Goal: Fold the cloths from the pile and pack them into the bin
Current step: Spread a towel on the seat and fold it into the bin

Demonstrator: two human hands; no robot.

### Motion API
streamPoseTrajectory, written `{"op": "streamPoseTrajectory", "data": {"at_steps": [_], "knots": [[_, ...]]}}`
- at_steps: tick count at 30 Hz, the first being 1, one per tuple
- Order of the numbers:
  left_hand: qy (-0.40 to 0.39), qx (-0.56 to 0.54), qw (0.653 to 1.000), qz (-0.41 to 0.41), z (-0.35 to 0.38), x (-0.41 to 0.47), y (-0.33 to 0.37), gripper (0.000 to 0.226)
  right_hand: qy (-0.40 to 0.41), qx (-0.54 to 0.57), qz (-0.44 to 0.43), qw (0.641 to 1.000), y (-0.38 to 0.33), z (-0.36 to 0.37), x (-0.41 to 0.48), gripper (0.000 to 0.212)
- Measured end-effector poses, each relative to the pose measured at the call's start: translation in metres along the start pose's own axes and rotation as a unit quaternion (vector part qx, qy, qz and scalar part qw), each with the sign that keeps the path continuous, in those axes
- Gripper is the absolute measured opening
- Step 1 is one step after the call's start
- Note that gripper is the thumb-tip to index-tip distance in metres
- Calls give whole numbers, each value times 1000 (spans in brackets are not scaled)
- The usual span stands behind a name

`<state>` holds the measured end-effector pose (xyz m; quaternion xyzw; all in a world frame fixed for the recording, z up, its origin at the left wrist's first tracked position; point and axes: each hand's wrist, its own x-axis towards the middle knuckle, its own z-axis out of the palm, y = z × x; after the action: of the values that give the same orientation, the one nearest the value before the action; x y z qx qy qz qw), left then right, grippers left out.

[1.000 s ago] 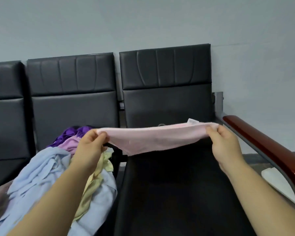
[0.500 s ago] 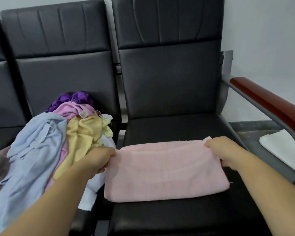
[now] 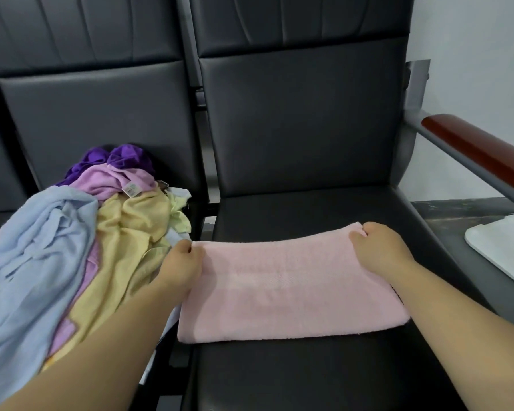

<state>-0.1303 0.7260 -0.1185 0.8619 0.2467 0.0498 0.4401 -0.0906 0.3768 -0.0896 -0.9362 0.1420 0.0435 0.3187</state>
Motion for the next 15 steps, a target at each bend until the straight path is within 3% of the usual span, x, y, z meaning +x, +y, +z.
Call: {"op": "streamPoseTrajectory", "data": {"at_steps": [3,6,11,15], "knots": [[15,56,998,20,8,4,-4,32,14,-37,-1,999,3,6,3,26],[24,59,998,11,10,5,-7,17,9,-62,2,998,3,4,-2,18],[-3,89,996,31,10,-9,-5,41,40,-113,-21,993,-2,0,-19,48],[10,191,975,114,15,-38,7,40,-11,-143,-80,986,-8,-2,-34,45]]}}
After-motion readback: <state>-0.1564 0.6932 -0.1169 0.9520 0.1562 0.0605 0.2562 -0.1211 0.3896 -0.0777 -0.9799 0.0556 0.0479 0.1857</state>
